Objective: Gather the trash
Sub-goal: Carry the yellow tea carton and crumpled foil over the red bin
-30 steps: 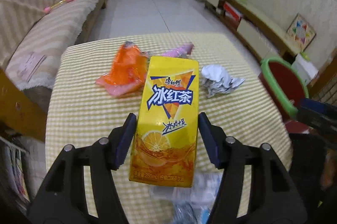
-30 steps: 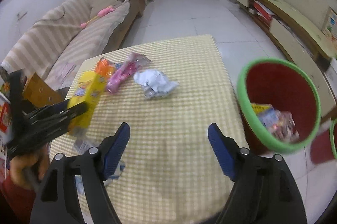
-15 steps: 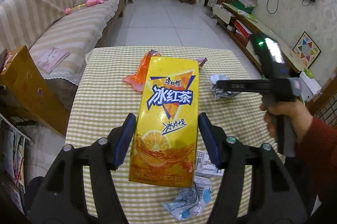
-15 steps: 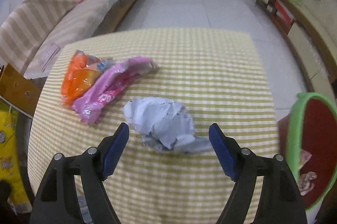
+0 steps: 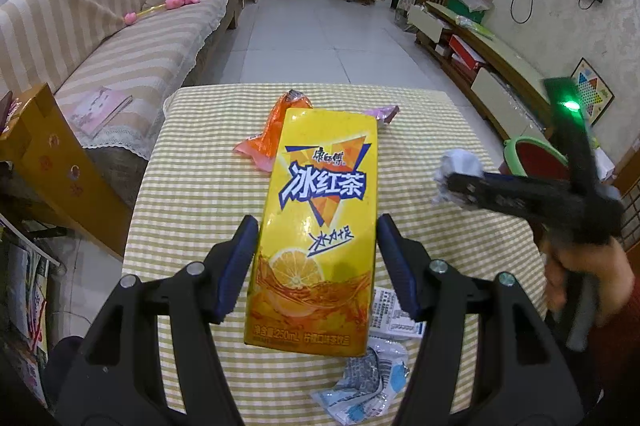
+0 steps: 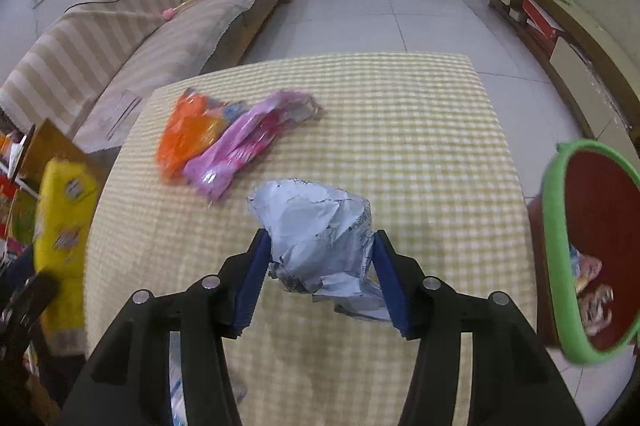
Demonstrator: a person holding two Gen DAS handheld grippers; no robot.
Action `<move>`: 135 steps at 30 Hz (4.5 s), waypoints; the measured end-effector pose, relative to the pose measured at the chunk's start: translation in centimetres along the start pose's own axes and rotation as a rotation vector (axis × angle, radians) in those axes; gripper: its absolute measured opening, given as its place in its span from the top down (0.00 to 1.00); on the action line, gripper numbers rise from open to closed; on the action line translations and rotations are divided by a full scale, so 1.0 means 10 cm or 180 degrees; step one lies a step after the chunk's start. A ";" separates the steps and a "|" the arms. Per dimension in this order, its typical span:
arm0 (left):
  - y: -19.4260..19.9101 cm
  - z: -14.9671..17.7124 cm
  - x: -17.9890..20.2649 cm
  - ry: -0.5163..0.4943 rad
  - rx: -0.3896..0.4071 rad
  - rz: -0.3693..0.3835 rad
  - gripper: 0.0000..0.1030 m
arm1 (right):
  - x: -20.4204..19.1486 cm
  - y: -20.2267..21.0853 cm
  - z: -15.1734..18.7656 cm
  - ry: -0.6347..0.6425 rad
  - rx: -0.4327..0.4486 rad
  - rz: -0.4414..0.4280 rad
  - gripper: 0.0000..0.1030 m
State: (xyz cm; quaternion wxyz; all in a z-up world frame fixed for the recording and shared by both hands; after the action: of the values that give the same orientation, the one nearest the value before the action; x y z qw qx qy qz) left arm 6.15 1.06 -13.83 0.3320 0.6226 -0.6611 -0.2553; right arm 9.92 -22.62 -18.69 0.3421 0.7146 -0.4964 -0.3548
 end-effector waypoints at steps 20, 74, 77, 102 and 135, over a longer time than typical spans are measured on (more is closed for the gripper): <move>0.26 -0.02 0.30 -0.0231 0.0192 -0.0009 0.43 | -0.10 0.84 0.48 -0.0177 0.0435 0.0015 0.49; 0.02 -0.06 1.24 -0.0839 0.0063 0.0478 0.42 | 1.07 1.45 0.77 -0.0835 0.0716 0.0482 0.47; -0.01 -0.06 1.30 -0.0849 0.0042 0.0525 0.43 | 1.15 1.48 0.76 -0.0860 0.0720 0.0511 0.47; -0.29 -0.05 1.49 -0.0945 -0.0150 0.0577 0.42 | 1.61 1.59 0.71 -0.1032 0.0808 0.0701 0.47; -0.85 -0.22 2.55 -0.1020 -0.0496 0.1056 0.42 | 2.28 1.66 0.76 -0.1054 0.0840 0.0966 0.46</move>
State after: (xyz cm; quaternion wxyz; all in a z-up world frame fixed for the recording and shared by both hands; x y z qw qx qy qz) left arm 13.25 -24.94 -15.71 0.3073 0.4295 -0.7768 -0.3430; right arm 1.57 -49.90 -12.41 0.2093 0.6026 -0.6891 -0.3437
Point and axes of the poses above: each gripper's, at about its wrist camera, not at the fingertips, and y roughly against the way its jaws point, x to its right, z to its underside, the point moved 1 cm from there along -y, roughly the way its jaws point, and after that the axes turned 4 degrees about y, right-handed, at the moved point
